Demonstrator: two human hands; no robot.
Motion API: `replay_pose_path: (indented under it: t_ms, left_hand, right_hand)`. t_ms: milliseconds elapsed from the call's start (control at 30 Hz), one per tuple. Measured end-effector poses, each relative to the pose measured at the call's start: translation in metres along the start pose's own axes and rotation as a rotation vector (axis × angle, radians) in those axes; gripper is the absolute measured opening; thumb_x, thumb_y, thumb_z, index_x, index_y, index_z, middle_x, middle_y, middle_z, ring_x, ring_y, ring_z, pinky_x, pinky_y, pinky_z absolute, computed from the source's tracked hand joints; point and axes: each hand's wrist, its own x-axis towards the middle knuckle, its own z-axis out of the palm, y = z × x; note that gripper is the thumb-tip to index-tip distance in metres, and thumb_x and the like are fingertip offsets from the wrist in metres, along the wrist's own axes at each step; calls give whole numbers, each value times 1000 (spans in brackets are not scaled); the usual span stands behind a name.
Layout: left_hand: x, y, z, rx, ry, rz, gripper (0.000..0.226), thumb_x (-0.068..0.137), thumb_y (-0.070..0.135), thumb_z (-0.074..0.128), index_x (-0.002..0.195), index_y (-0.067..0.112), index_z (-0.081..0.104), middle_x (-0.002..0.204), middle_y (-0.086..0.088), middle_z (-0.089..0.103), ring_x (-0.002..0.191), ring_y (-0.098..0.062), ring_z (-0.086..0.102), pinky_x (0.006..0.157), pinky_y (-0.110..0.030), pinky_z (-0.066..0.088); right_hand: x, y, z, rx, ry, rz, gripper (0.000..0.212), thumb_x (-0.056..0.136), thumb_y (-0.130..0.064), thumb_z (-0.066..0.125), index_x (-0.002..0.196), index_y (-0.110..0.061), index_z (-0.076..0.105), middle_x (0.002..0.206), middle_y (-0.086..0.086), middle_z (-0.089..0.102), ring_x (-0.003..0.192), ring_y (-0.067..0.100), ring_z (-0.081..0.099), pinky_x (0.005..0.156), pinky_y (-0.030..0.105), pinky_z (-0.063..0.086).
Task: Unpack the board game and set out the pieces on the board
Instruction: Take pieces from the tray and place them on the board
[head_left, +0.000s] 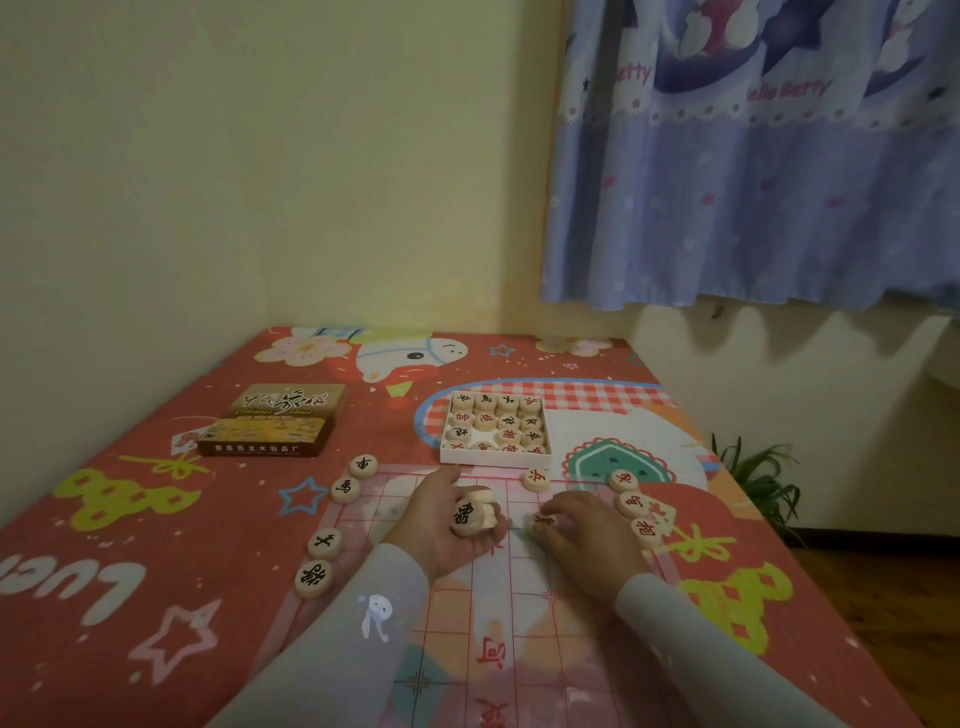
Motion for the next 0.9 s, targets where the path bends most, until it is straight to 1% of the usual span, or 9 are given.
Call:
replay_pose_path:
  t_ms: [133,267,367,433,567,633,733,800,900]
  left_hand:
    - [1,-3,1,14,-5,-1,37,94,38,49,107,3,51,82,-17,55,63,-27,56,53,-32,53]
    - [1,-10,4,116,24,1,40,94,37,48,112,3,59,83,-13,64,63,-24,60,60,-32,53]
    - [-9,-11,6,176,58,25,32,94,30,50,102,3,65,83,-14,70,72,-26,66,68,-35,54]
    - [-16,-8,3,203,82,24,26,92,25,50,97,3,65,73,-13,70,69,-26,67,62,-33,55]
    - [-29,0,-4,255,102,28,16,82,9,46,71,5,57,55,-9,58,53,-22,57,49,-24,48]
    - [-36,6,-10,263,117,57,17,80,5,46,69,2,59,55,-11,60,52,-23,58,50,-25,50]
    - [-40,22,-23,244,153,108,12,79,3,48,80,1,60,63,-13,64,46,-23,60,47,-28,52]
    - [-42,35,-36,137,150,162,8,82,-1,46,79,4,52,59,-13,56,42,-21,53,42,-26,50]
    - [-46,60,-67,70,153,216,16,89,2,42,74,6,45,49,-5,44,35,-14,42,44,-21,47]
  right_hand:
    - [-4,-21,-8,208,118,-83,22,88,-37,64,107,-26,66,108,-12,59,97,2,54,84,20,46]
    - [-9,-51,-9,213,36,-289,28,81,-41,68,107,-30,66,106,-15,58,99,-1,51,84,14,42]
    - [-9,-63,-5,126,-3,-353,29,82,-35,66,110,-29,66,106,-11,63,101,7,51,88,22,44]
    - [-10,-69,-4,113,-8,-363,28,83,-32,66,110,-26,67,102,-8,65,97,10,52,86,27,46]
    - [-7,-80,1,101,-49,-420,25,83,-30,67,108,-24,69,99,-7,66,91,10,54,82,25,47]
    - [-6,-89,4,173,-53,-405,25,80,-33,67,104,-26,69,93,-9,66,84,6,55,77,24,48]
    - [-1,-98,12,399,14,-306,20,75,-37,67,94,-33,68,91,-15,66,85,3,60,77,20,51]
    - [5,-103,20,489,25,-230,15,77,-26,73,86,-35,66,91,-14,67,85,4,62,78,23,53]
    - [16,-111,38,474,-11,-157,13,78,-28,76,83,-33,65,87,-12,67,82,3,61,75,21,51]
